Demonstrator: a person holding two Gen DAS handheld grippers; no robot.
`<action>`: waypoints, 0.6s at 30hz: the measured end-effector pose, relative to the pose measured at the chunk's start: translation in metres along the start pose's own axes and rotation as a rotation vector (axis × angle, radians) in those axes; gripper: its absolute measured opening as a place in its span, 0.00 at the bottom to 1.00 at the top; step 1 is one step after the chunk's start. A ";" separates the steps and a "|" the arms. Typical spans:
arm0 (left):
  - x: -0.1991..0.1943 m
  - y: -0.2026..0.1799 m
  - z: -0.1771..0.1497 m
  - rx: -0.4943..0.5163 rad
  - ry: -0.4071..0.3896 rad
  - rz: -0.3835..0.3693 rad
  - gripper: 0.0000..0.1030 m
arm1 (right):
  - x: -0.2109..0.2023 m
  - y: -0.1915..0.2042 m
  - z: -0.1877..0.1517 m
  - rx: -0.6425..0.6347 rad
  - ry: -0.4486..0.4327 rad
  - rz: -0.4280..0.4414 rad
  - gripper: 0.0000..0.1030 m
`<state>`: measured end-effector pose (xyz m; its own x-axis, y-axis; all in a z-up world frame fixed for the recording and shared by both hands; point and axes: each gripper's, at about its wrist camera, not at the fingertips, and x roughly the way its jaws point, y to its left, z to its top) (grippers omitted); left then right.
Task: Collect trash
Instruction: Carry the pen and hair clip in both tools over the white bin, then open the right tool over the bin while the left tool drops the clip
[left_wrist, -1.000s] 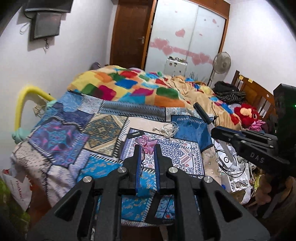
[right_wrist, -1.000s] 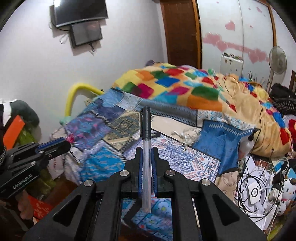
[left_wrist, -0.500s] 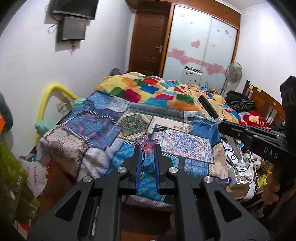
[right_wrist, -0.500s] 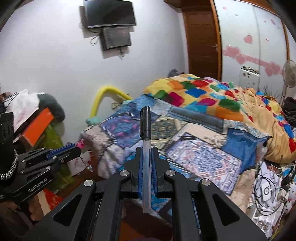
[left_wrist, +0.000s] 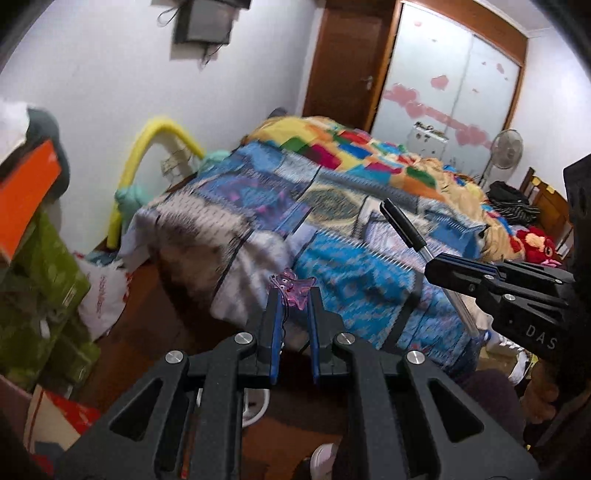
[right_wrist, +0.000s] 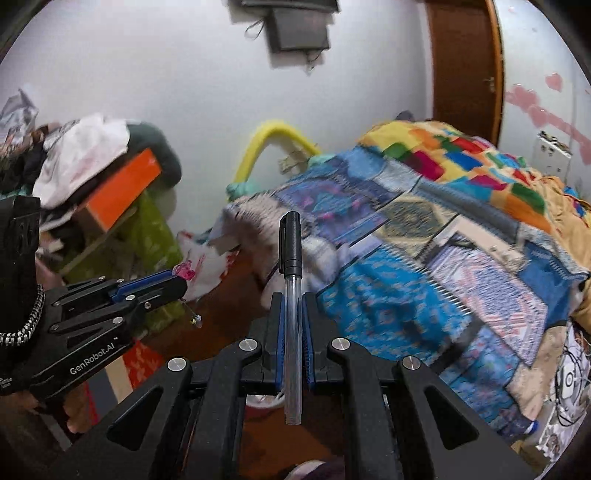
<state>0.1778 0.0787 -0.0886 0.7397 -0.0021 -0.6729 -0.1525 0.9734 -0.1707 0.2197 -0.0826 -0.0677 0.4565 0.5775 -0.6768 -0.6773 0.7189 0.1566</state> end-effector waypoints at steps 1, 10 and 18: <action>0.003 0.007 -0.006 -0.011 0.015 0.004 0.12 | 0.006 0.006 -0.003 -0.006 0.016 0.006 0.08; 0.057 0.061 -0.057 -0.119 0.183 0.036 0.12 | 0.081 0.034 -0.029 -0.047 0.209 0.050 0.08; 0.125 0.093 -0.109 -0.245 0.370 0.057 0.12 | 0.156 0.041 -0.061 -0.073 0.410 0.066 0.08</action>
<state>0.1845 0.1445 -0.2665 0.4484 -0.0748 -0.8907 -0.3704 0.8914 -0.2613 0.2279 0.0135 -0.2106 0.1528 0.4091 -0.8996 -0.7430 0.6478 0.1683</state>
